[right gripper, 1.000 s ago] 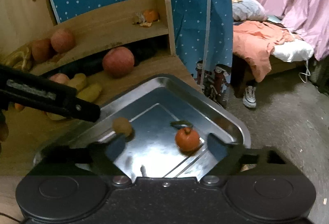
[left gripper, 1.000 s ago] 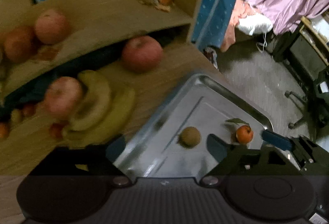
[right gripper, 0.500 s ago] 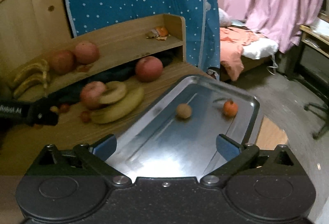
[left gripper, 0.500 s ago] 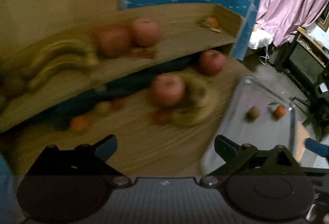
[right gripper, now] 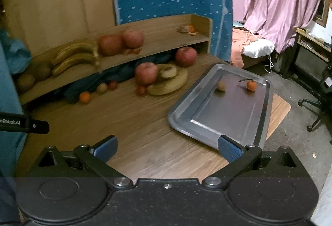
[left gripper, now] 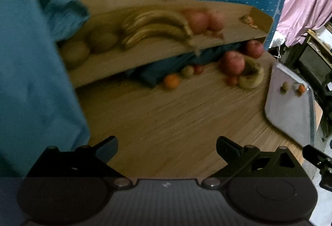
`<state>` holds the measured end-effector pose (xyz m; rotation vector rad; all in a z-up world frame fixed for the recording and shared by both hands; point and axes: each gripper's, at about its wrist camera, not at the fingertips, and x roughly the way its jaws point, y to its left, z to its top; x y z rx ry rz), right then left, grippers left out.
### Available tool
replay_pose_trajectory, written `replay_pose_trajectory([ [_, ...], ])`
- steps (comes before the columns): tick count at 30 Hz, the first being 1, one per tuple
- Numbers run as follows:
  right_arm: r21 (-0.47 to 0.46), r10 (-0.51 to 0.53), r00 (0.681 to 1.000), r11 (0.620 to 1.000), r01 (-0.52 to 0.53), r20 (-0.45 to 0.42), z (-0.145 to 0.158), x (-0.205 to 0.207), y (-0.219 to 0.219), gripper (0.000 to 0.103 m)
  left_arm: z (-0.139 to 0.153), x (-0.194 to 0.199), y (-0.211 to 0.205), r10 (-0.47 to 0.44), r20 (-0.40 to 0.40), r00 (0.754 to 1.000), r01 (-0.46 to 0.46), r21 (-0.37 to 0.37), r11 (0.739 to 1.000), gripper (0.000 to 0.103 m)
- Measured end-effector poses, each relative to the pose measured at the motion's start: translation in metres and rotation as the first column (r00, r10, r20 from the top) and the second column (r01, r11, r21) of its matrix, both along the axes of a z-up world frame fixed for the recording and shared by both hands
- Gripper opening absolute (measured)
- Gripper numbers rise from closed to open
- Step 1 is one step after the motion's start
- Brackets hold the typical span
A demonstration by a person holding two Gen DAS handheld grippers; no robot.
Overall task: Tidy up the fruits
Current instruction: 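Withdraw both open tools from the tray back toward the shelf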
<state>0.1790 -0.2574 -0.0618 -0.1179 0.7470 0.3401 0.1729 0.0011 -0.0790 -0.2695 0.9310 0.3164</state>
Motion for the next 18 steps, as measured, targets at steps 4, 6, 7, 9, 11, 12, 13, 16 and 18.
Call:
replay_pose_trajectory([
  [4, -0.012, 0.032, 0.999, 0.999, -0.032, -0.009, 0.0, -0.014, 0.011, 0.102, -0.004, -0.019, 0.014, 0.032, -0.006, 0.999, -0.032, -0.013, 0.999, 0.103],
  [6, -0.017, 0.046, 0.999, 0.999, -0.046, -0.015, 0.0, -0.019, 0.014, 0.102, -0.005, -0.025, 0.02, 0.047, -0.009, 0.999, -0.047, -0.01, 0.999, 0.103],
  [7, -0.021, 0.053, 0.998, 0.998, -0.053, -0.019, -0.001, -0.02, 0.016, 0.102, -0.004, -0.027, 0.022, 0.052, -0.01, 0.999, -0.052, -0.01, 0.999, 0.103],
  [9, -0.024, 0.064, 0.998, 0.998, -0.065, -0.023, -0.002, -0.021, 0.018, 0.102, -0.004, -0.031, 0.024, 0.058, -0.006, 0.998, -0.058, -0.012, 0.998, 0.103],
  [11, -0.026, 0.073, 0.997, 0.997, -0.073, -0.026, -0.002, -0.021, 0.019, 0.102, -0.004, -0.034, 0.026, 0.067, -0.006, 0.998, -0.067, -0.011, 0.998, 0.103],
  [12, -0.027, 0.075, 0.997, 0.997, -0.075, -0.027, -0.002, -0.02, 0.02, 0.102, -0.004, -0.035, 0.027, 0.076, -0.003, 0.997, -0.076, -0.01, 0.997, 0.103],
  [13, -0.028, 0.077, 0.997, 0.997, -0.078, -0.026, -0.001, -0.02, 0.02, 0.102, -0.004, -0.035, 0.027, 0.082, -0.004, 0.997, -0.082, -0.01, 0.997, 0.103],
  [16, -0.022, 0.091, 0.995, 0.996, -0.092, -0.03, -0.003, -0.019, 0.02, 0.102, -0.002, -0.038, 0.027, 0.095, 0.004, 0.995, -0.095, -0.005, 0.995, 0.103],
  [18, -0.018, 0.097, 0.994, 0.995, -0.098, -0.043, -0.003, -0.015, 0.022, 0.102, -0.002, -0.039, 0.027, 0.104, 0.004, 0.995, -0.104, 0.001, 0.995, 0.103],
])
